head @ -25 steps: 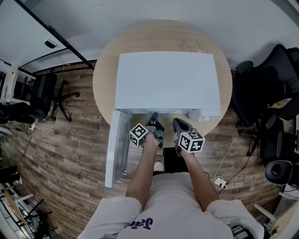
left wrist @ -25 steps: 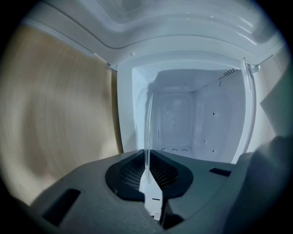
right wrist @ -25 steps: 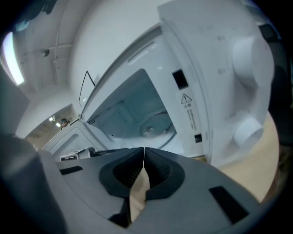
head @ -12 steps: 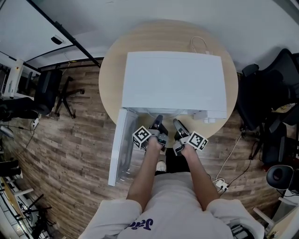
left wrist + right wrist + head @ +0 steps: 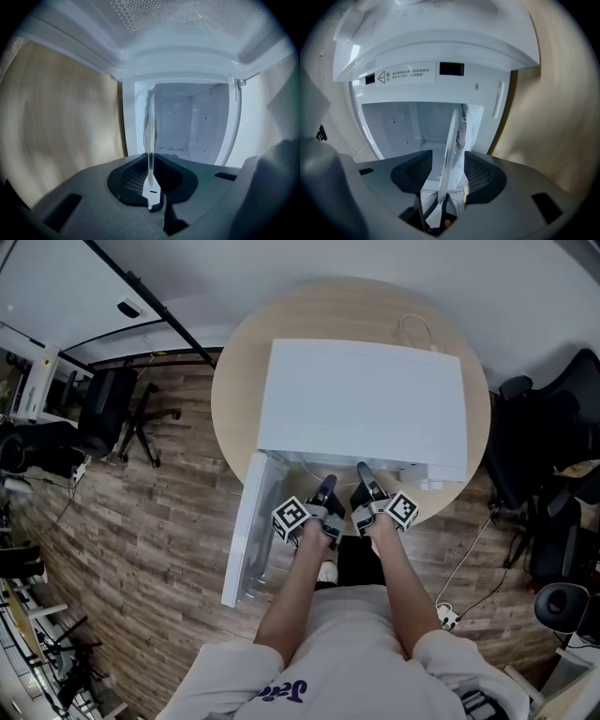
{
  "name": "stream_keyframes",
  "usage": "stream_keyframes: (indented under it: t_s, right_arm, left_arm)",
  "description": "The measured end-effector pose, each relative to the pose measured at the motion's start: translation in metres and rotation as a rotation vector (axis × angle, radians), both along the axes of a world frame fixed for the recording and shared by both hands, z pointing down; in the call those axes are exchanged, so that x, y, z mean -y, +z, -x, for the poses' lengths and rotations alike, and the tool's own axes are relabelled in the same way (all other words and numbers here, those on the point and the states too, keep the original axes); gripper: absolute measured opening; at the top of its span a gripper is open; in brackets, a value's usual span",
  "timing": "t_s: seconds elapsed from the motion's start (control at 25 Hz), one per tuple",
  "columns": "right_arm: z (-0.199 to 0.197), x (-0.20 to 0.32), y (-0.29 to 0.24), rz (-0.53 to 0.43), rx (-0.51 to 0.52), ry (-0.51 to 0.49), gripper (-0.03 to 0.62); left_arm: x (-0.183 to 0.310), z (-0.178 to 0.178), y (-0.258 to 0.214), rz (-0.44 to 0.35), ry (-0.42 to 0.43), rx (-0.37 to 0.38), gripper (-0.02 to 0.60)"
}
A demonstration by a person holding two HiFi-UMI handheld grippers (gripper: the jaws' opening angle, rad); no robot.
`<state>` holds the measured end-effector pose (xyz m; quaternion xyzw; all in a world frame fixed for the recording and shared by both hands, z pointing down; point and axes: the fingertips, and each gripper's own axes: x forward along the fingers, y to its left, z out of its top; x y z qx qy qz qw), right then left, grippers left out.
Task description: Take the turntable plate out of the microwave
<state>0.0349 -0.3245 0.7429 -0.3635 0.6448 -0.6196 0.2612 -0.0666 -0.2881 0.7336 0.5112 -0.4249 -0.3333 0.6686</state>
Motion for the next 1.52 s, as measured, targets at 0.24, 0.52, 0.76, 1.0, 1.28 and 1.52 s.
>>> stream_keyframes:
  t_s: [0.24,0.52,0.76,1.0,1.28,1.52]
  right_arm:
    - [0.008,0.013,-0.008,-0.009,0.041,0.018,0.195]
    - [0.012,0.015,-0.006,0.056,0.025,0.043,0.099]
    - [0.020,0.006,-0.013,0.058,0.058,0.018,0.054]
    - [0.020,-0.017,-0.016,0.077,0.060,0.007,0.029]
    - [0.012,-0.041,-0.029,0.056,0.077,0.049,0.031]
    - [0.009,-0.070,-0.037,0.055,0.093,0.024,0.031]
  left_arm:
    - [-0.015,0.001,-0.006,-0.007,0.007,-0.001,0.037]
    - [-0.032,-0.008,-0.008,-0.016,0.020,-0.013,0.037]
    - [-0.045,-0.005,-0.009,-0.009,0.003,-0.034,0.037]
    - [-0.069,-0.005,-0.012,-0.031,0.018,-0.037,0.037]
    - [-0.088,-0.009,-0.021,-0.087,0.064,0.006,0.038]
    - [-0.090,-0.001,-0.033,-0.164,0.061,-0.015,0.168]
